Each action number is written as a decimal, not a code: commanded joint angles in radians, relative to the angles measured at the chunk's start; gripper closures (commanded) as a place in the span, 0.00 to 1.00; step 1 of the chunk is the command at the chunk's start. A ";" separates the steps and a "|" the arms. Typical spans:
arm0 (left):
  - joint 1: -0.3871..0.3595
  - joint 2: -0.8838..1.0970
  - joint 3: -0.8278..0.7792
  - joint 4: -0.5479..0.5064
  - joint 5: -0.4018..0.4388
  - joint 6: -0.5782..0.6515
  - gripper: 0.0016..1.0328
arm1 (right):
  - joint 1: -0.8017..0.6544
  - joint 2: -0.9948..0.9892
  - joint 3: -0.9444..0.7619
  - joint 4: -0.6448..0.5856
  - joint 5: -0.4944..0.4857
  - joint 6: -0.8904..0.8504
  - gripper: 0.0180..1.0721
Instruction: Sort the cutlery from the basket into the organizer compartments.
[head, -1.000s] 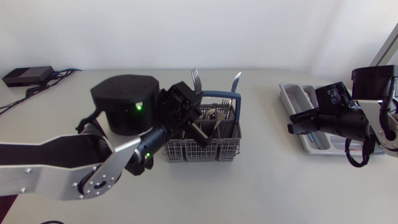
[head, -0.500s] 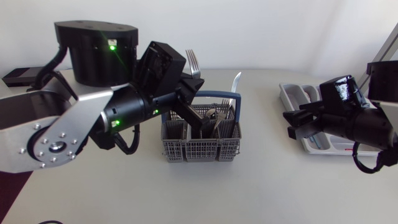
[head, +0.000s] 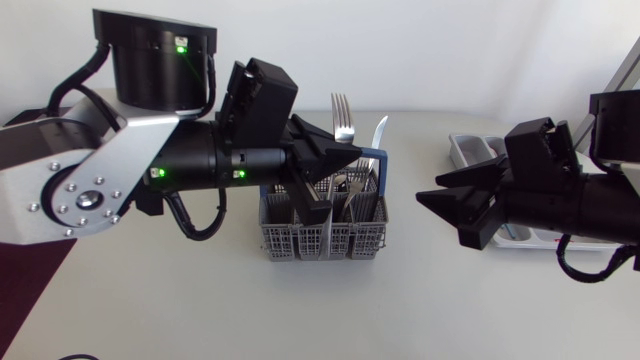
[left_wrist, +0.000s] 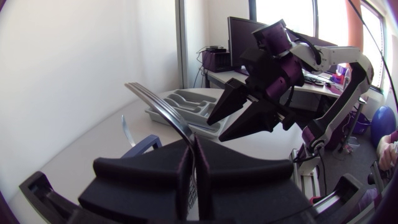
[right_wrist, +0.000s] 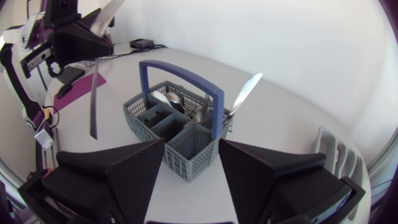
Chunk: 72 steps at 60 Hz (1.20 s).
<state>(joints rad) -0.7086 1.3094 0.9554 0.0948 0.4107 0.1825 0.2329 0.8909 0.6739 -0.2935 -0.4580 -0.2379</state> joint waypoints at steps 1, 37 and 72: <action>0.023 0.022 0.037 0.000 0.068 -0.018 0.97 | 0.009 0.014 0.029 -0.016 -0.048 0.020 0.39; 0.031 0.045 0.055 0.046 0.326 -0.064 0.97 | 0.135 0.097 0.084 -0.038 -0.387 0.106 0.39; 0.020 0.059 0.055 0.111 0.401 -0.153 0.97 | 0.243 0.137 0.133 -0.006 -0.432 0.138 0.58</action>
<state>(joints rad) -0.6823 1.3483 0.9829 0.1860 0.7898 0.0521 0.4641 1.0100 0.7799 -0.3122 -0.8791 -0.1295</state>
